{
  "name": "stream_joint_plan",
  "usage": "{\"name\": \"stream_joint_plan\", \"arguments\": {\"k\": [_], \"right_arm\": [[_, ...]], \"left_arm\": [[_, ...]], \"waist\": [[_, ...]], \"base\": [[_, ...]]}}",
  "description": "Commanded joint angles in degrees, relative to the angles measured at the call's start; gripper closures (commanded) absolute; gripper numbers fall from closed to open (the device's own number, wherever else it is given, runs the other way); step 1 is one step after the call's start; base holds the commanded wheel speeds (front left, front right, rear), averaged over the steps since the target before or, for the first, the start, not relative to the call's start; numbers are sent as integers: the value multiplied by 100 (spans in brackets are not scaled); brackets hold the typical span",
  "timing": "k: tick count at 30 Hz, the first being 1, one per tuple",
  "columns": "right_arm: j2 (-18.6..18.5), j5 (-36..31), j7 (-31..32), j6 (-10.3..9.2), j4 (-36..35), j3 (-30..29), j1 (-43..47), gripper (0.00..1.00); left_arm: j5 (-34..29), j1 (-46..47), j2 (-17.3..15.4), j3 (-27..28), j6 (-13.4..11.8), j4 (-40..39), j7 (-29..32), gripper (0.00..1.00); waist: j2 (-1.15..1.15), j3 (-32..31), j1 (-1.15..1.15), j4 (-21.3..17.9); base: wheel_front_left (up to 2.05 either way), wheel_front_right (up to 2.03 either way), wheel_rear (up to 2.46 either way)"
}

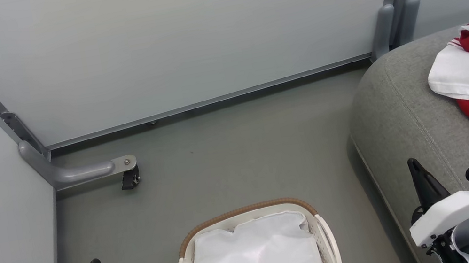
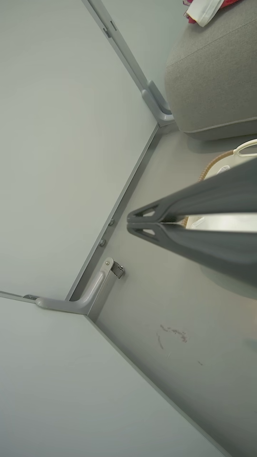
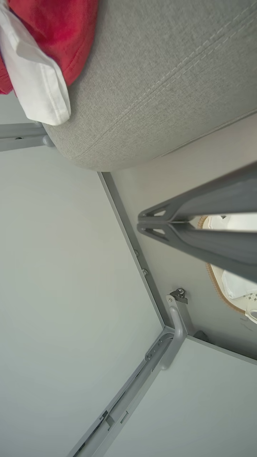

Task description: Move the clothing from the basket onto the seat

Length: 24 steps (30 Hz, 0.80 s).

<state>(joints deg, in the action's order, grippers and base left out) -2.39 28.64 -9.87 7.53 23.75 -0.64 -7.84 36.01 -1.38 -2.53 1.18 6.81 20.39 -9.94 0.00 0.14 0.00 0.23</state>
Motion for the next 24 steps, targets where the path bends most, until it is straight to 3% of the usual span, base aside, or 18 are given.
{"name": "stream_joint_plan", "arguments": {"k": [1, 24], "right_arm": [[-32, 257, 52, -1, -132, -34, -47, 100], [-43, 2134, 541, -3, -404, -203, 24, 100]], "left_arm": [[226, 198, -19, 39, 20, -117, 54, 100], [1882, 390, -28, 194, 36, -287, 542, 100]], "waist": [[0, 0, 0, 0], [0, 1, 0, -5]], "base": [[0, 0, 0], [0, 0, 0]]}}
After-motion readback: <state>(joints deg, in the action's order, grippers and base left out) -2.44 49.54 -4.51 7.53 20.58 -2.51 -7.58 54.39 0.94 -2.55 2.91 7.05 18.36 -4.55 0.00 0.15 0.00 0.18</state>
